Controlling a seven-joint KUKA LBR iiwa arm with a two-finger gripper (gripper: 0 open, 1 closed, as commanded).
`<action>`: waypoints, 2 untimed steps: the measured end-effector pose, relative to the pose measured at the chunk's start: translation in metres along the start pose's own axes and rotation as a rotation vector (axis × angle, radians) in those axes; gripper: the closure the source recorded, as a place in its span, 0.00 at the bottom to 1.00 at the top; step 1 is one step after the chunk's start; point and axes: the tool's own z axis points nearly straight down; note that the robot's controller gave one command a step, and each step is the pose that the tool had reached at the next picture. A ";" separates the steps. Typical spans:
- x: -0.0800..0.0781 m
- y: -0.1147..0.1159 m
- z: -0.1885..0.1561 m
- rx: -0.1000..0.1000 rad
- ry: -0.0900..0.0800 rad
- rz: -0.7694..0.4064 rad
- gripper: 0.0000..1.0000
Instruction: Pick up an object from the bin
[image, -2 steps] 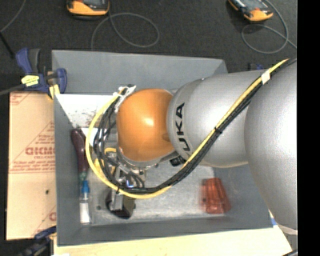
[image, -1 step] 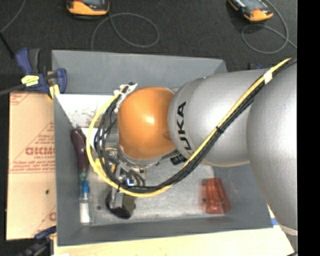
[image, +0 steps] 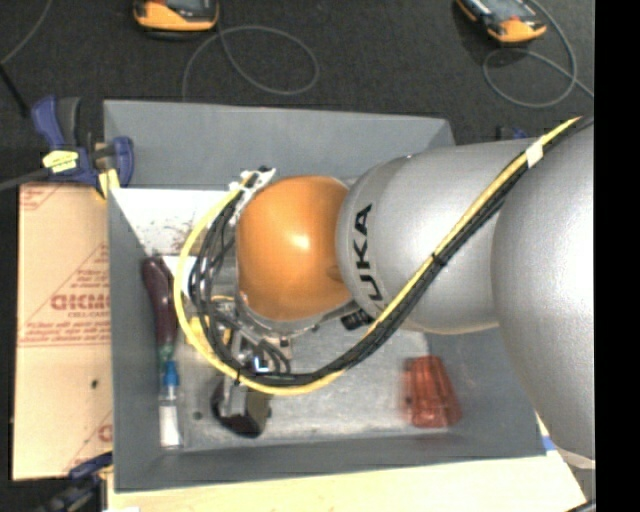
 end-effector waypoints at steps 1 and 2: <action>-0.026 0.015 0.046 0.004 0.003 0.076 0.00; -0.025 0.008 0.072 -0.005 -0.002 0.035 0.00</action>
Offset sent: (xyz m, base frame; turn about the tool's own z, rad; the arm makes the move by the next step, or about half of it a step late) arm 0.0224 -0.0369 -0.1007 -0.0589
